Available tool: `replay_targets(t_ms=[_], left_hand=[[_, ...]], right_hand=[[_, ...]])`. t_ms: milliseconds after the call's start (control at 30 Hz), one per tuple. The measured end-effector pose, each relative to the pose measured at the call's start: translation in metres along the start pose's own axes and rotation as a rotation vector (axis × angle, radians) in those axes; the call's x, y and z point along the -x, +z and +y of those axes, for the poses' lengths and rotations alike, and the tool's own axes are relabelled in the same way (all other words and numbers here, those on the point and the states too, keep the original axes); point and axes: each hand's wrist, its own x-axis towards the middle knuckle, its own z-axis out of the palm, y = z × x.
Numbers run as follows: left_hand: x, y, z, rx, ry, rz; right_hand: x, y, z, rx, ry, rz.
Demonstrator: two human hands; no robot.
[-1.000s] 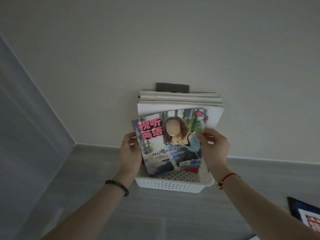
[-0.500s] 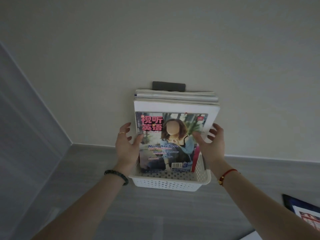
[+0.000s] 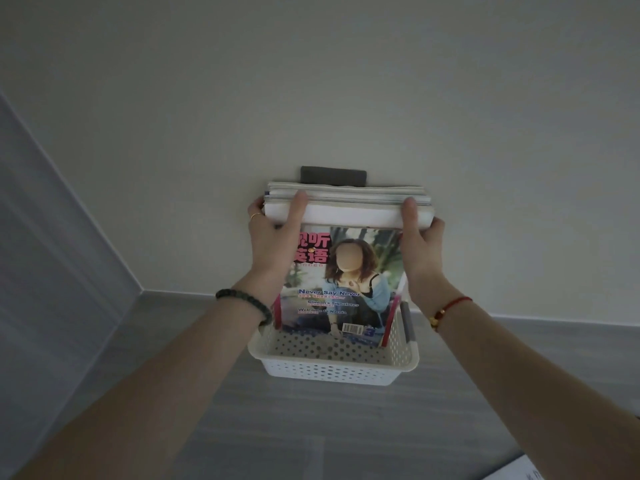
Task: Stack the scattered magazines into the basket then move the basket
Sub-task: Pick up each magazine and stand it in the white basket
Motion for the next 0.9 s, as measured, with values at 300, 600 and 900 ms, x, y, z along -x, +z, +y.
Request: replay_targets(t_ms=[300,600,900], left_hand=[[-0.014,0.000,0.004,-0.015,-0.123,-0.020],[0.036,-0.012,-0.001,-0.060,-0.099,0.128],[0.194,0.000,-0.047,-0.106,-0.153,0.112]], right_hand=[[-0.006,-0.006,-0.002,0.190,-0.034,-0.054],[0.028,-0.096,-0.004,0.260,-0.060,-0.251],[0.102,-0.252,0.061,0.350,0.154,-0.242]])
